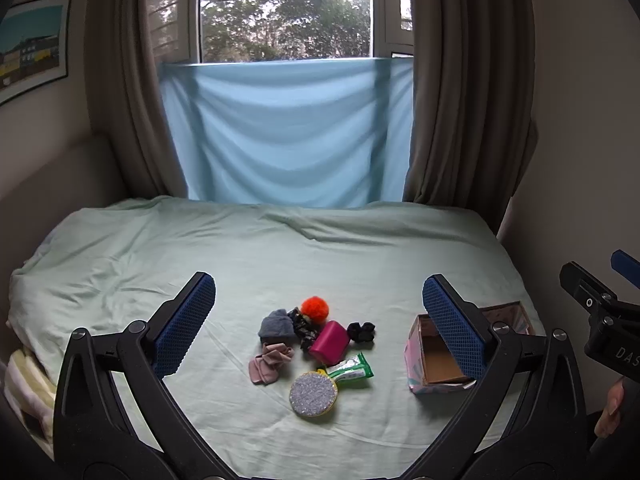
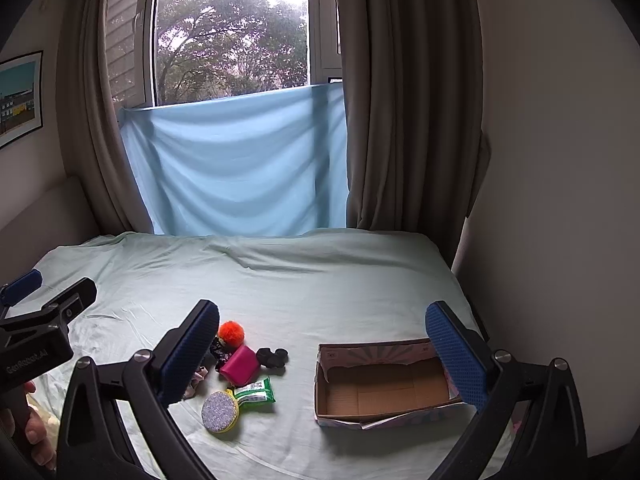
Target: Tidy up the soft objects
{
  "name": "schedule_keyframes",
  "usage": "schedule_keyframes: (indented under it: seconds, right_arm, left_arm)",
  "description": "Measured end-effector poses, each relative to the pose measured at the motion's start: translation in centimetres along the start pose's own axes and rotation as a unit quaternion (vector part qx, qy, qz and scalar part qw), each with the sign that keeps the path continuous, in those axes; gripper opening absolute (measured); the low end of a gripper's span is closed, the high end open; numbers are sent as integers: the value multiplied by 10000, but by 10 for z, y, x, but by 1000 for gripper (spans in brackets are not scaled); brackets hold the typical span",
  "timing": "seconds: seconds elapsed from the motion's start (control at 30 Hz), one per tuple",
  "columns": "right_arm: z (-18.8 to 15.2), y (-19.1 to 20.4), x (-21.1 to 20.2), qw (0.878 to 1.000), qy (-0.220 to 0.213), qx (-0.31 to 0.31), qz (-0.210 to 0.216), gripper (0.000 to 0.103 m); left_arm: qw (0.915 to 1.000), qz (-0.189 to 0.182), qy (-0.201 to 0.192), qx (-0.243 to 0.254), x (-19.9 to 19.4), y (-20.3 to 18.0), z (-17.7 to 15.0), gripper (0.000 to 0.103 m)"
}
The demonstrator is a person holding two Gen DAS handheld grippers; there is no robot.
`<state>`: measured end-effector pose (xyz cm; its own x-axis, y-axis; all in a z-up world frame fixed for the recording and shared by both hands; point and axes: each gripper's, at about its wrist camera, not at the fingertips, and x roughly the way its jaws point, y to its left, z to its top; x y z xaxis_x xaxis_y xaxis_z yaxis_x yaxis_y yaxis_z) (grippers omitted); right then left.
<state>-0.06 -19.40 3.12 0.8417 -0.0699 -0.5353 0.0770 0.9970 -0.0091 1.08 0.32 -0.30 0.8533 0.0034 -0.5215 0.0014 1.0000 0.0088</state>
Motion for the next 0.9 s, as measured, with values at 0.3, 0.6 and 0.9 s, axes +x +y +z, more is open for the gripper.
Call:
schedule_keyframes:
  seconds: [0.3, 0.6, 0.9]
  right_arm:
    - [2, 1, 1, 10000, 0, -1, 15, 103]
    - [5, 9, 0, 9997, 104, -112, 164, 103]
    - [-29, 54, 21, 9993, 342, 122, 38, 103]
  left_arm:
    - [10000, -13, 50, -51, 2, 2, 1, 103]
    - [9995, 265, 157, -110, -4, 34, 0, 103]
    - [9976, 69, 691, -82, 41, 114, -46, 103]
